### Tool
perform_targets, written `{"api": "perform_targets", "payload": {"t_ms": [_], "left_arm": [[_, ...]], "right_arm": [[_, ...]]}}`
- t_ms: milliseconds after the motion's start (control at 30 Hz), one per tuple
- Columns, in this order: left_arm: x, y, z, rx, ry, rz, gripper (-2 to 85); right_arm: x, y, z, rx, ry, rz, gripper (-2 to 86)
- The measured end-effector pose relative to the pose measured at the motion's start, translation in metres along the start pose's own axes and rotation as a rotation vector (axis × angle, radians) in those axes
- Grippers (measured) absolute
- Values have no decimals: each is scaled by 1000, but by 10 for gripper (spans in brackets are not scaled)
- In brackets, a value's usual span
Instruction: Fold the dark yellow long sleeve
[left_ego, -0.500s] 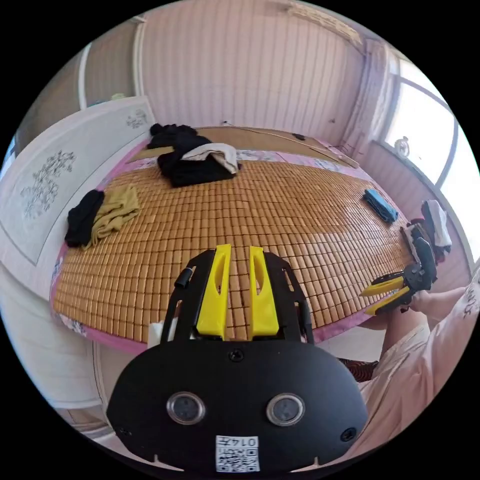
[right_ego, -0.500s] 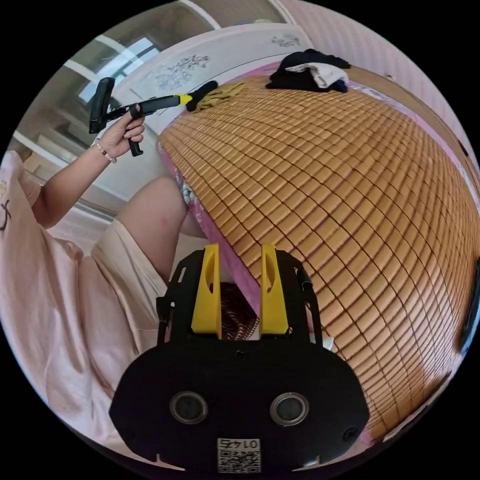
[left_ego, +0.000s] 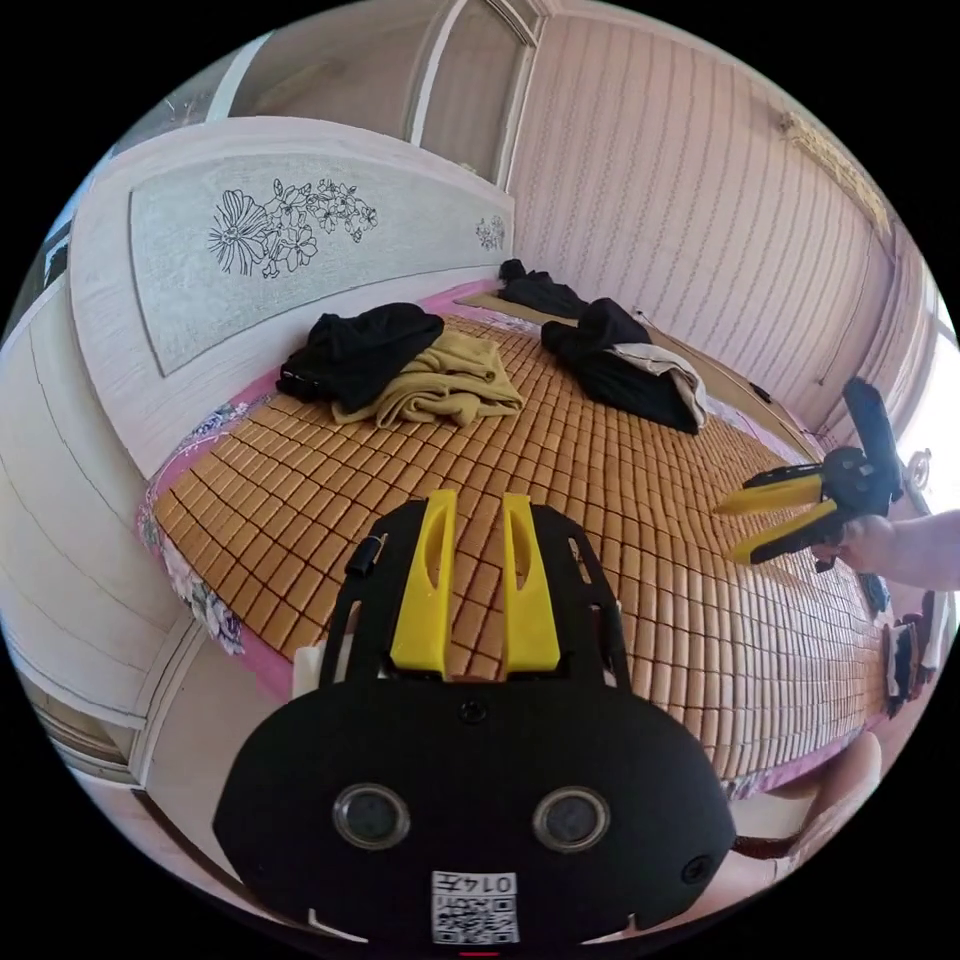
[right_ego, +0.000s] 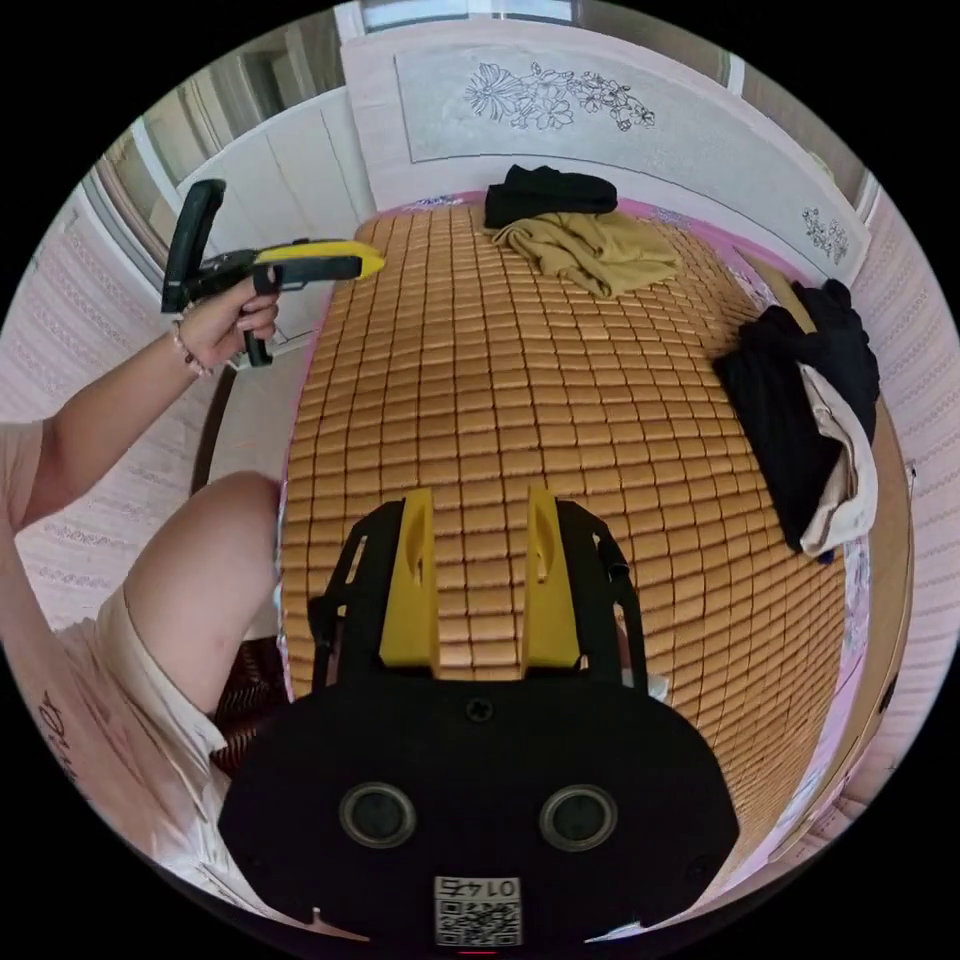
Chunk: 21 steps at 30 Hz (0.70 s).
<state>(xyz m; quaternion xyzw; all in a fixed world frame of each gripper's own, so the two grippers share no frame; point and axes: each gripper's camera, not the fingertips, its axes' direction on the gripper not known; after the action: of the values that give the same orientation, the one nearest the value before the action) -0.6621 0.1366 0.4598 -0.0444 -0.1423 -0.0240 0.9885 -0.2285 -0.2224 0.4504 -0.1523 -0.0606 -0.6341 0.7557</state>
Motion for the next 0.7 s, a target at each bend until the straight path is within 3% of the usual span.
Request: {"api": "perform_targets", "payload": {"t_ms": [200, 400, 567, 700], "left_arm": [[-18, -81, 67, -27, -124, 31, 112], [-36, -115, 112, -164, -208, 40, 84], [-50, -106, 92, -96, -107, 13, 20], [-48, -115, 49, -36, 38, 101, -3]], "right_arm": [[56, -143, 31, 55, 131, 95, 134], [66, -202, 60, 81, 182, 179, 109], [65, -212, 48, 9, 249, 150, 20], [74, -180, -33, 129, 143, 100, -3]]}}
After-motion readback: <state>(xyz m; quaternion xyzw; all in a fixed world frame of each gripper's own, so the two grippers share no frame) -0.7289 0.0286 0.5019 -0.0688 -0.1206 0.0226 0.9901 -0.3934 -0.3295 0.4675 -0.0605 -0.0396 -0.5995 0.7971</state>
